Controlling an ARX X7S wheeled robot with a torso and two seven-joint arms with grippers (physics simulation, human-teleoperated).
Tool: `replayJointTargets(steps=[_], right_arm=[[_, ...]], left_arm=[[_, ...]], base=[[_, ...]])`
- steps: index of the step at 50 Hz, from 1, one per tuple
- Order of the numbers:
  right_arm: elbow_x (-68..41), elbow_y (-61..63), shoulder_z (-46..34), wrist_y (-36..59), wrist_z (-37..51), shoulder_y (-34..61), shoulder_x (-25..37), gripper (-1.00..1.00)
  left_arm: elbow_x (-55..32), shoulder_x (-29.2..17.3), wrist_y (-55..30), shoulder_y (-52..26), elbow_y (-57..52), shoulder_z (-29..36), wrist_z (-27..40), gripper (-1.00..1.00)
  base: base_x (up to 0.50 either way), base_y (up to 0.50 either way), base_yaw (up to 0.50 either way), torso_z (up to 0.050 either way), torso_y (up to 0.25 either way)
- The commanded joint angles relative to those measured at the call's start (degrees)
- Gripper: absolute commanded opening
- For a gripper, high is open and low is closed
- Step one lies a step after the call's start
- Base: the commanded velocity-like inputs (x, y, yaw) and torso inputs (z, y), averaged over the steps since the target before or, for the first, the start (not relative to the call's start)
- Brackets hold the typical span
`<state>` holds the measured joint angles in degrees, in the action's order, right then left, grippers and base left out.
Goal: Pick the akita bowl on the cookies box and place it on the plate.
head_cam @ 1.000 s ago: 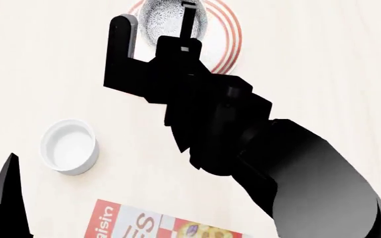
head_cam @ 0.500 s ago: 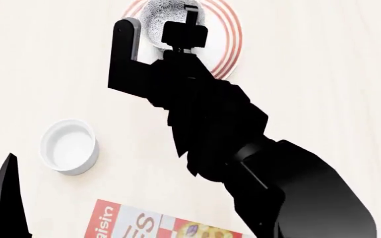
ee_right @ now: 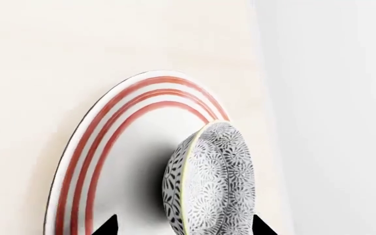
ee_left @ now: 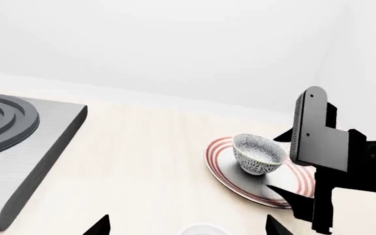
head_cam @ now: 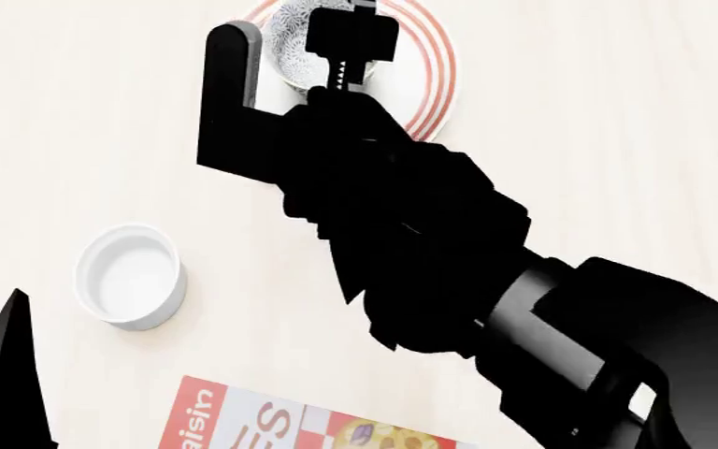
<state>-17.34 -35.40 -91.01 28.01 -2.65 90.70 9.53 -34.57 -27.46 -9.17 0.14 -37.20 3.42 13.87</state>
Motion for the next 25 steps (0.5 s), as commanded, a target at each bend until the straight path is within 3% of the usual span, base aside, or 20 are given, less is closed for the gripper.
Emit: replayJointTargets(steps=[1,17,25], right_arm=[[-3.0,26.6,0.9,13.7,0.3,3.7,10.8,1.0],[-11.6,61.0,9.2,23.7,6.6,6.4,29.9,1.0],[-15.7,83.8,17.1,22.6,21.0,1.3,42.6,1.0]], left_arm=[[-0.1,-0.5,-0.6,-0.2,-0.9,0.0,0.7,1.0],[0.3,-0.8,-0.8,-0.7,-1.7,-0.6,2.0,1.0],[1.3,-0.9,0.8,-0.6,-3.1,-2.3,3.0,1.0]], base=[[0.0,0.0,0.0,0.0,0.0],[0.0,0.0,0.0,0.0,0.0],[0.0,0.0,0.0,0.0,0.0]])
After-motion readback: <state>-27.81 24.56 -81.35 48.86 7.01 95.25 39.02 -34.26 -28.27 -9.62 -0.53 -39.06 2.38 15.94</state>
